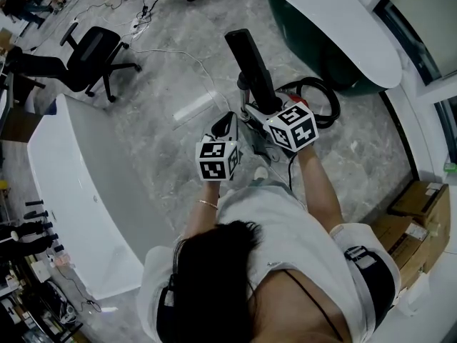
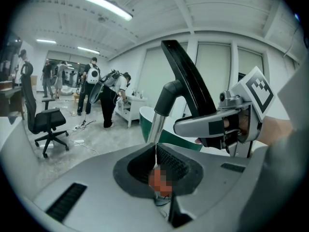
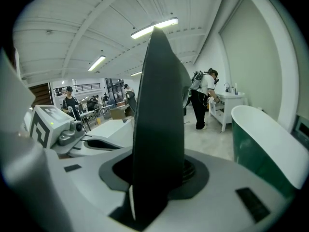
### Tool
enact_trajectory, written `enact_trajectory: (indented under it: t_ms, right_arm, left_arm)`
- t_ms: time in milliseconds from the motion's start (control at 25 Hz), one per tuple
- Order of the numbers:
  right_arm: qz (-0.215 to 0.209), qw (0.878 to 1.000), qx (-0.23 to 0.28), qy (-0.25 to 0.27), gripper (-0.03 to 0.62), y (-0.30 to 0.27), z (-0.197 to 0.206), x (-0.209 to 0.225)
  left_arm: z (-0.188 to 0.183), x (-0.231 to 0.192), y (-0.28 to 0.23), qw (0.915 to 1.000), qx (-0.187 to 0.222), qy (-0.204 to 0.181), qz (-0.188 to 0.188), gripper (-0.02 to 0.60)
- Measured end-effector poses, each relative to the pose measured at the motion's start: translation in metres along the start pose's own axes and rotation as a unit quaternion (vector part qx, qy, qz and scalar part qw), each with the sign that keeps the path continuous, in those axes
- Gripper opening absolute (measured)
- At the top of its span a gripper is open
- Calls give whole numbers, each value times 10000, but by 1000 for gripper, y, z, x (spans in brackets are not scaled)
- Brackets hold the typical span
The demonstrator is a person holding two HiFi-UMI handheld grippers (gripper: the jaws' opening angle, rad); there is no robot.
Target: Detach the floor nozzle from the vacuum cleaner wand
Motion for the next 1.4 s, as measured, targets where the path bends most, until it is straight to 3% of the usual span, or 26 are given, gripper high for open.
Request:
enact_trajectory:
  t_ms: [760,960,1400]
  right_arm:
    - [-182,9997,-134,-95,115,1,-4,-2]
    - [-280,9994,-139,-176,112,2,-7,-2]
    - [-442,9985,-169,-271,107,6,-8,5]
  left_arm:
    - [1,-7,-15,9999,-36,-134,35,10]
    - [-1,-8,-29,9991,-133,-325,231,112]
    - [2,-8,-69,9965,-68,-585,592,185]
Point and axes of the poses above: the fingertips, and each gripper's own axes: y backward along the fingers, x to its right, z out of its underside, the point moved 7 cm from there along y, backward along the fingers, and after that the axes turned 11 degrees about x, right-handed, at the moved point
